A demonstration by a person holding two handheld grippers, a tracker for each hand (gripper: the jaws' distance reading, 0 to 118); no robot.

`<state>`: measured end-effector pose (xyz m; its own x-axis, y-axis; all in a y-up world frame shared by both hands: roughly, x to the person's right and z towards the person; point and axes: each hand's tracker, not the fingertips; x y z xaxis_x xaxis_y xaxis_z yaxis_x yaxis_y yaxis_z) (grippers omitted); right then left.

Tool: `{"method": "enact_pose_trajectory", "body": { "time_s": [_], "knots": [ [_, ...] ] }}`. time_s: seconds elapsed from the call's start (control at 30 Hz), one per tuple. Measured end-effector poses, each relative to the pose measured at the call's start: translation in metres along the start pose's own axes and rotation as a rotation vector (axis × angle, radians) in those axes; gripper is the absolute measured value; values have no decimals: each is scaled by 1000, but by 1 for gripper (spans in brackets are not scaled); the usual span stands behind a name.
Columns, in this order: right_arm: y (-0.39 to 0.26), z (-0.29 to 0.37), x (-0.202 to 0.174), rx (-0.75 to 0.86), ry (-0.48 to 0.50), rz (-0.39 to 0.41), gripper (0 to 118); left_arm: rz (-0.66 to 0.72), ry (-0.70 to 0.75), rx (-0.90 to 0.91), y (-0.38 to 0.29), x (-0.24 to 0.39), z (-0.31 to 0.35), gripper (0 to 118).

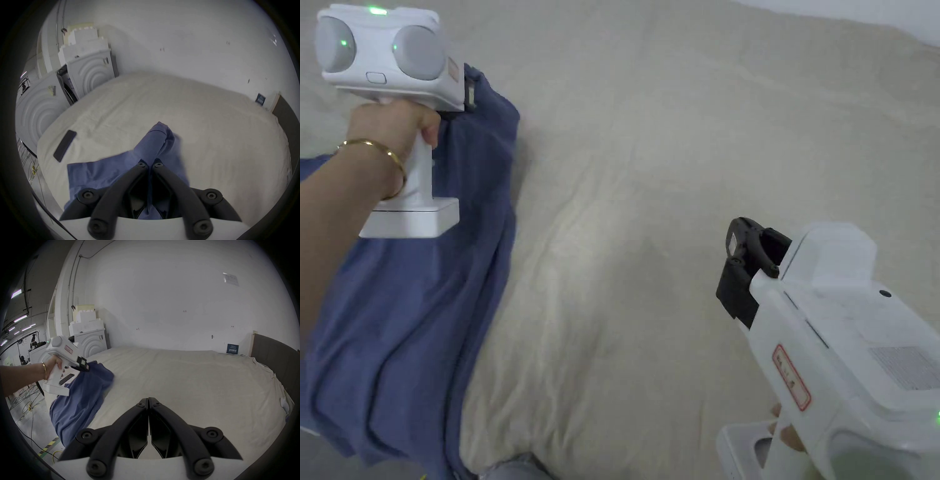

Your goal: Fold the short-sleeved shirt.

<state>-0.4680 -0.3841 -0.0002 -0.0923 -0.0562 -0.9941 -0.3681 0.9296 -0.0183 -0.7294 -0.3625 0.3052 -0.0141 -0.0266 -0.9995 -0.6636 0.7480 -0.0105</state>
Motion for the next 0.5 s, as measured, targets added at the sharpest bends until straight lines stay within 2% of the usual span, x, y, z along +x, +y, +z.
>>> {"method": "enact_pose_trajectory", "body": {
  "time_s": [0.23, 0.5],
  "knots": [
    [5, 57, 17, 83, -45, 7, 0, 31, 0, 142, 49, -21, 120, 0],
    [5, 115, 27, 155, -89, 1, 0, 36, -51, 409, 107, -21, 248, 0]
  ]
}}
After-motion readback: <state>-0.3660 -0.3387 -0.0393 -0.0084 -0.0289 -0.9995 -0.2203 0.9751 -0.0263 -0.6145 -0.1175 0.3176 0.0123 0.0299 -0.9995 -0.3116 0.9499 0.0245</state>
